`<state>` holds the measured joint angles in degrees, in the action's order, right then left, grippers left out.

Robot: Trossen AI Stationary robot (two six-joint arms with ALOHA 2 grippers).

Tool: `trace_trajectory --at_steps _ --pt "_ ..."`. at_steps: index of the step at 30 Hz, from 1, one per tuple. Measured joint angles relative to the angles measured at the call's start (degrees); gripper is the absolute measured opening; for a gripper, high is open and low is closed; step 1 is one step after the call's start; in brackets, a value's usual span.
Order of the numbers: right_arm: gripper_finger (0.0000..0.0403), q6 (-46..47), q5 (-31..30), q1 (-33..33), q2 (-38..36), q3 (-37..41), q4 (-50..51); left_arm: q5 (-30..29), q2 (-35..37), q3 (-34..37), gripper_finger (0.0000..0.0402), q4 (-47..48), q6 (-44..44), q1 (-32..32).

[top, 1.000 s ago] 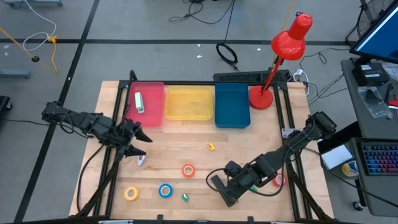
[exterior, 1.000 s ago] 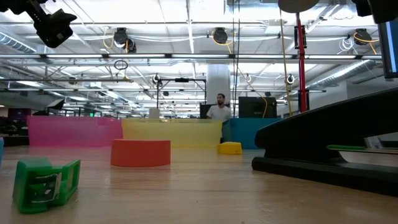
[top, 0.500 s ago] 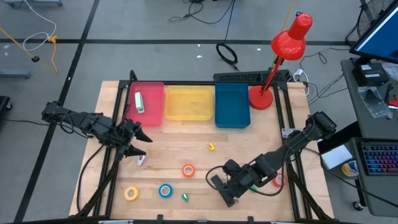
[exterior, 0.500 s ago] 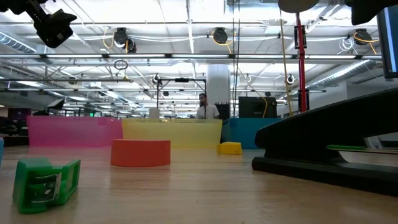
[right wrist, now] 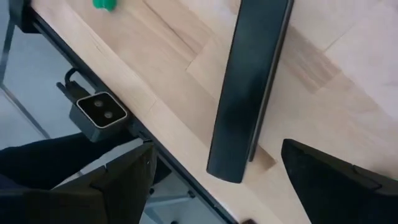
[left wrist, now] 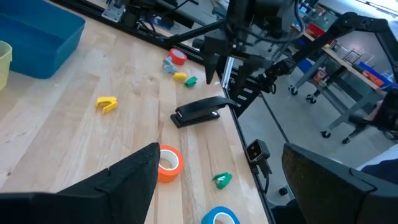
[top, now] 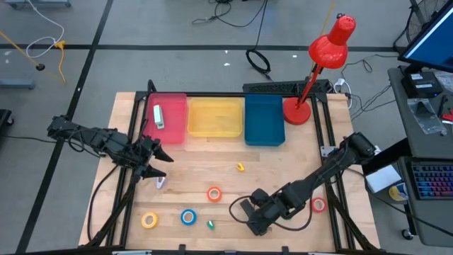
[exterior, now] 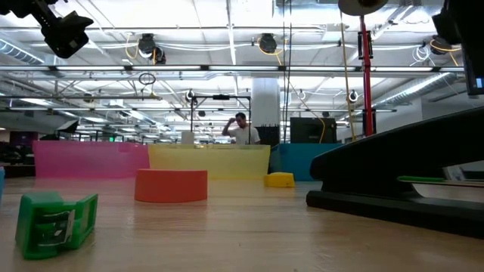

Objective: Pick and place Stapler, Stapler remover, tape
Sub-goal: Put the black stapler into the red bin

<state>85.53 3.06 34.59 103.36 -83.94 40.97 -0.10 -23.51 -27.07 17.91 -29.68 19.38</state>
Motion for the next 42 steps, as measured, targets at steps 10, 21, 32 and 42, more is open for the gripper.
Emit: trace_trajectory --at_steps 10,21,32,42 --pt "0.0338 0.75 0.26 0.12 2.87 -0.01 -1.01 0.0 0.0 0.0 0.0335 0.06 -0.35 0.0" --pt "0.0338 0.97 2.34 0.42 6.27 -0.02 -2.99 0.02 0.02 0.0 0.0335 0.07 -0.38 0.0" --pt "0.0338 0.62 2.98 0.74 7.47 1.24 -3.21 0.02 0.02 0.0 0.0335 0.06 -0.38 0.0" --pt "0.0338 3.35 3.23 1.18 7.49 5.87 -5.53 0.07 0.0 0.0 0.0335 0.07 -0.69 -0.01"
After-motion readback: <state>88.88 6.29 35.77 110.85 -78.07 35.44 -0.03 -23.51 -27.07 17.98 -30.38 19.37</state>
